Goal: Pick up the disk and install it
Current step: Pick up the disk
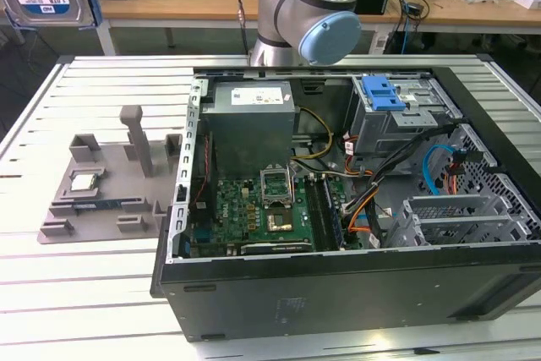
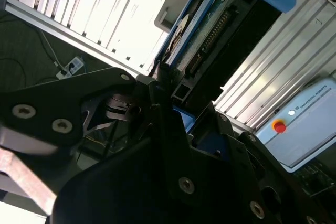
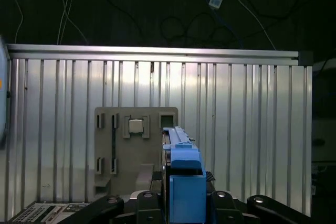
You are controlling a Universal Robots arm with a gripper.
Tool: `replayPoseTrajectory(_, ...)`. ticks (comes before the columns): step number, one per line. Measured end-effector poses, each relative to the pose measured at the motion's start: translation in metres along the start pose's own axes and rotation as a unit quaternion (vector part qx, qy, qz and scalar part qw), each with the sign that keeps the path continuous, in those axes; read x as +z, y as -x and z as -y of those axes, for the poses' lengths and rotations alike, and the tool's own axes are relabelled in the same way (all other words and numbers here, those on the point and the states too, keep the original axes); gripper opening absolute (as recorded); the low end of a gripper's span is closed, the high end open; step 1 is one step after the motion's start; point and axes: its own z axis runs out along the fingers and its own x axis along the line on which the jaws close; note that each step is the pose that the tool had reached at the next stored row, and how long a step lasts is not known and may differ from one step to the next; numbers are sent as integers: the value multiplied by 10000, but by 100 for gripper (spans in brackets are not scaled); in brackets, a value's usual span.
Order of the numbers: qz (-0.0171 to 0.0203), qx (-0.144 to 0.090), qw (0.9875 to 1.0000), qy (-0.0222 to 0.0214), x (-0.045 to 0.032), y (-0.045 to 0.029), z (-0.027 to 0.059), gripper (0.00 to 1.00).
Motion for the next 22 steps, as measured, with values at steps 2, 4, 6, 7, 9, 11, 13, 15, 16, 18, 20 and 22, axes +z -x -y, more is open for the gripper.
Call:
replayPoseTrajectory(2,0,0,10000,0,-45,1,-1,37)
replayPoseTrajectory(4,0,0,10000,0,-92,2,-3,37)
replayPoseTrajectory(6,0,0,10000,0,-155,3,-5,37)
replayPoseTrajectory(7,0,0,10000,0,-179,4,-6,37)
replayPoseTrajectory(9,0,0,10000,0,-267,5,-9,37)
replayPoseTrajectory(11,0,0,10000,0,-361,7,-12,37)
replayPoseTrajectory(13,0,0,10000,0,-443,8,-15,37)
replayPoseTrajectory(15,0,0,10000,0,-487,9,-16,37)
replayPoseTrajectory(16,0,0,10000,0,-530,10,-17,37)
replayPoseTrajectory(18,0,0,10000,0,-584,10,-19,37)
replayPoseTrajectory(20,0,0,10000,0,-633,11,-21,37)
replayPoseTrajectory(22,0,0,10000,0,-703,12,-23,37)
